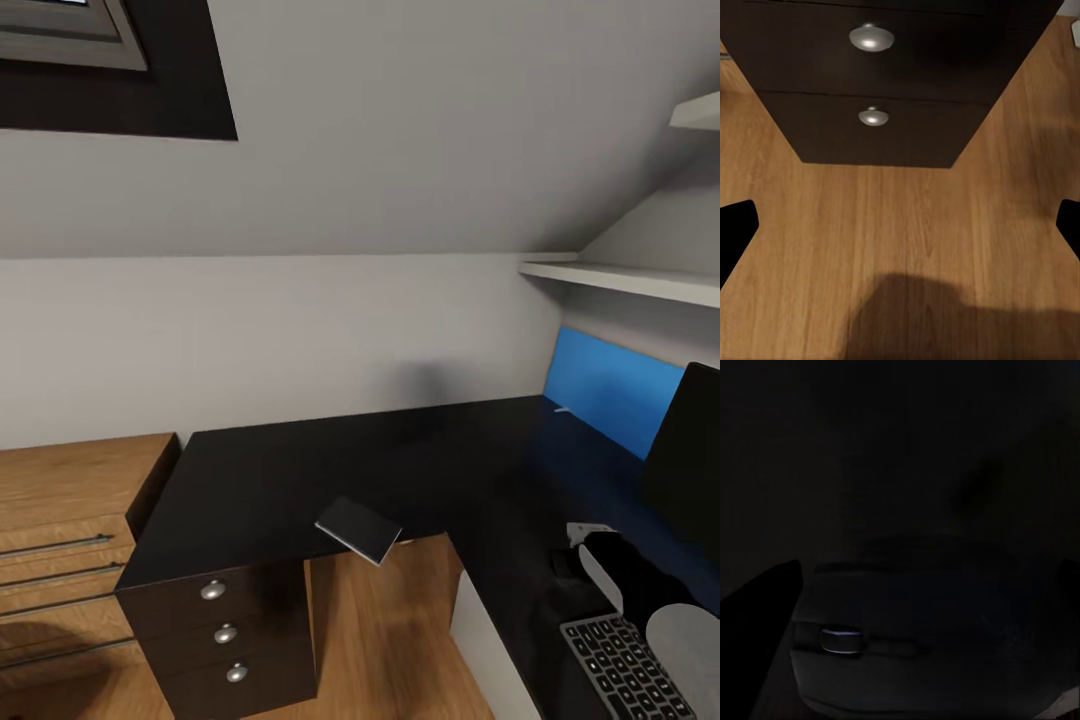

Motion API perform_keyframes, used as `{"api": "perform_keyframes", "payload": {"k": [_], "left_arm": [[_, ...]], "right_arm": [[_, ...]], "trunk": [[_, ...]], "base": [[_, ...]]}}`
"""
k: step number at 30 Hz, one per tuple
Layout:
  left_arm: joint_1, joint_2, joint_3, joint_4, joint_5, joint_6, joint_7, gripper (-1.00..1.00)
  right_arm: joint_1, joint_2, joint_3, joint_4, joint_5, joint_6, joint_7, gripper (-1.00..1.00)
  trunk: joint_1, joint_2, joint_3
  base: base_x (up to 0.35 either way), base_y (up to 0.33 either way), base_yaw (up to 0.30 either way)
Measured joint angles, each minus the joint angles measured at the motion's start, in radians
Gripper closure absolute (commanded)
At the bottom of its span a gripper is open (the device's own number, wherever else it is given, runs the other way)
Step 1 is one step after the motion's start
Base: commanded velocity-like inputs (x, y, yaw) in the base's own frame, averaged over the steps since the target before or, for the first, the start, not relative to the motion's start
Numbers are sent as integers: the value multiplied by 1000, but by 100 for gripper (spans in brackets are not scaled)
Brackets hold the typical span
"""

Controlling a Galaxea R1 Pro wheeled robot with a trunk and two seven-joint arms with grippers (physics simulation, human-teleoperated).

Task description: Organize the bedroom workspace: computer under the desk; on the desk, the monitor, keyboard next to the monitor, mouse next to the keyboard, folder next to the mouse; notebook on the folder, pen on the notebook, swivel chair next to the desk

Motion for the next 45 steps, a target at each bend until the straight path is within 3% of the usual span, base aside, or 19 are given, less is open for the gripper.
{"api": "perform_keyframes", "payload": {"k": [12, 41, 42, 45], "left_arm": [[0, -1, 0, 20, 0, 0, 0, -100], [0, 0, 0, 38, -1, 0, -2, -100], [0, 0, 0, 38, -1, 0, -2, -100], [0, 0, 1, 38, -1, 0, -2, -100]], "right_arm": [[0, 0, 0, -3, -2, 44, 2, 100], [-1, 2, 2, -4, -1, 60, 0, 100], [-1, 2, 2, -4, -1, 60, 0, -100], [0, 2, 2, -4, 0, 60, 0, -100]], "trunk": [[46, -84, -38], [46, -84, -38], [46, -84, -38], [46, -84, -38]], "base": [[0, 0, 0], [0, 0, 0], [0, 0, 0], [0, 0, 0]]}}
